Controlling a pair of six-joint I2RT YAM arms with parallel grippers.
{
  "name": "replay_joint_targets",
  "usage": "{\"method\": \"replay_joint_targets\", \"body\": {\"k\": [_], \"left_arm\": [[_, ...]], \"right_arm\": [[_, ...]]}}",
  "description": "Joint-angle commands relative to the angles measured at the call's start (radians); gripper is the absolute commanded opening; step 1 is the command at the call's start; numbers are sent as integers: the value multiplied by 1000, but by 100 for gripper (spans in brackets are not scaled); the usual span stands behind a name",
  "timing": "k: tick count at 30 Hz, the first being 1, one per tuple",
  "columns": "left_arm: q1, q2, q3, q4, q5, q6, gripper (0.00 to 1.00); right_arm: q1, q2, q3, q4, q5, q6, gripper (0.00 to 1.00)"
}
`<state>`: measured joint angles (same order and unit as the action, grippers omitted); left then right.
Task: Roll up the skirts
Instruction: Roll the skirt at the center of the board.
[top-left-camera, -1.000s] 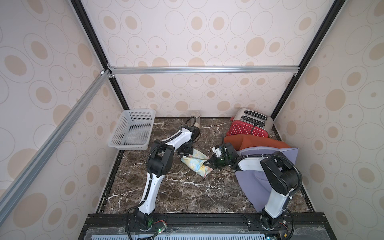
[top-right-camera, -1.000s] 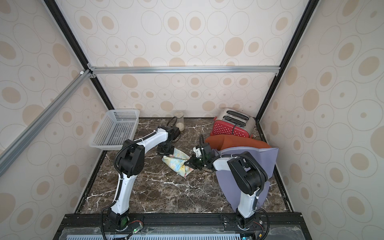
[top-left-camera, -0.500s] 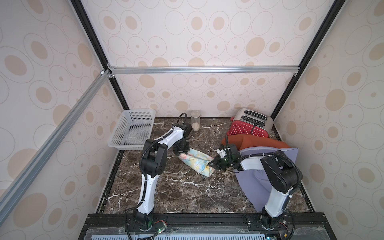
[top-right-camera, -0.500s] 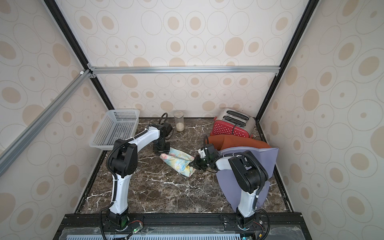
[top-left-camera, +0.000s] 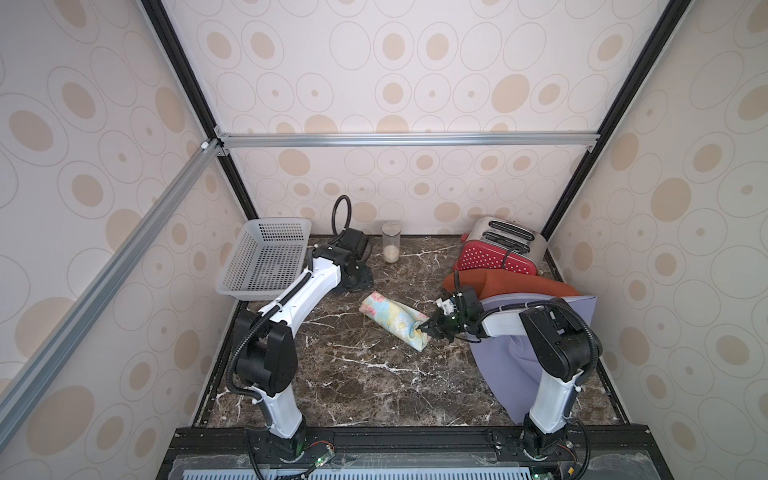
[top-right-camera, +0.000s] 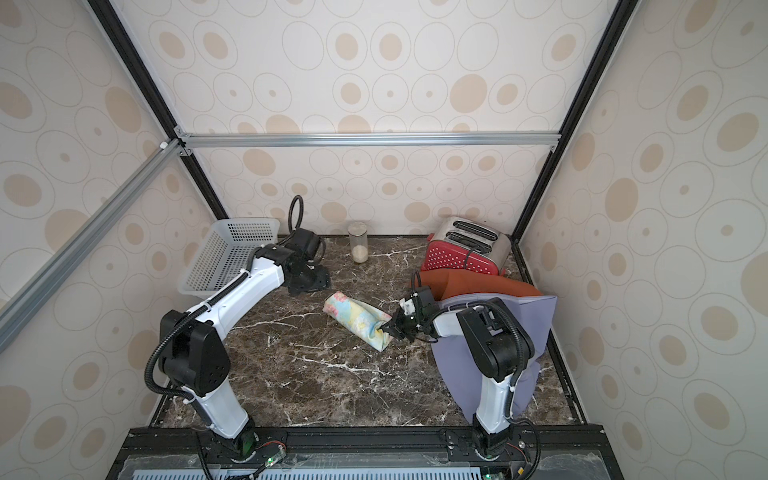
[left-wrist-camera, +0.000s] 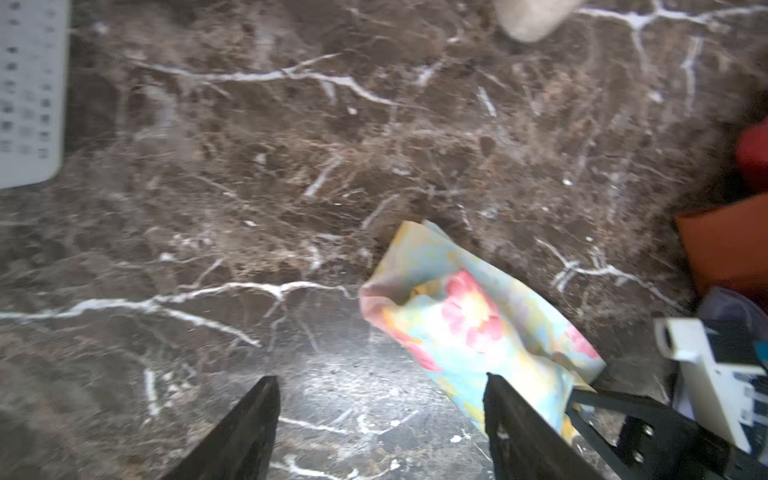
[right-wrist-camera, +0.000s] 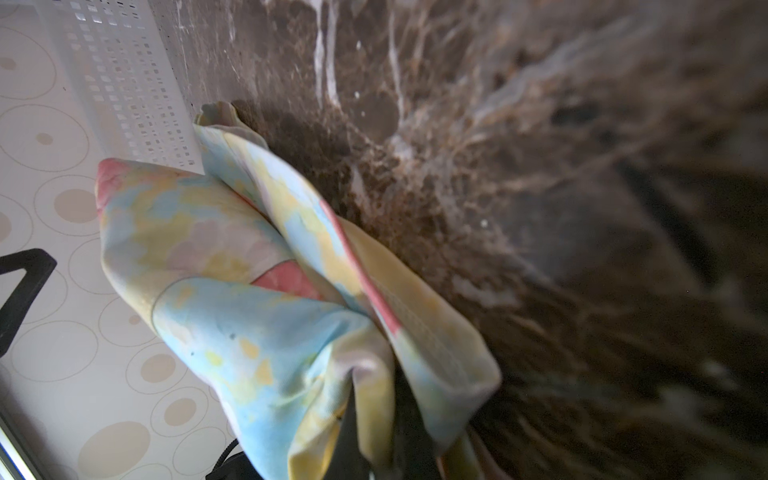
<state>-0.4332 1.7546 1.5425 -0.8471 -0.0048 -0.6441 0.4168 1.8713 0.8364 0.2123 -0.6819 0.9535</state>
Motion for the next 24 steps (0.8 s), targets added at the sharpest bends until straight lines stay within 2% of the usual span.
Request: {"method": "replay_joint_targets", "body": {"k": [1, 5, 8, 13, 18, 24], "left_arm": [[-91, 28, -64, 144, 53, -40, 77], [-180, 78, -136, 268, 67, -84, 78], [-188, 111, -197, 361, 84, -134, 78], [-190, 243, -188, 343, 25, -165, 76], [-188, 333, -160, 301, -4, -177, 76], [-189, 339, -144, 304, 7, -157, 77]], "right_arm": [[-6, 55, -19, -186, 102, -24, 0], [0, 52, -3, -207, 101, -37, 0], [2, 48, 3, -212, 97, -50, 0], [3, 14, 5, -212, 96, -82, 3], [3, -33, 6, -231, 99, -110, 22], [-2, -127, 12, -309, 131, -180, 34]]}}
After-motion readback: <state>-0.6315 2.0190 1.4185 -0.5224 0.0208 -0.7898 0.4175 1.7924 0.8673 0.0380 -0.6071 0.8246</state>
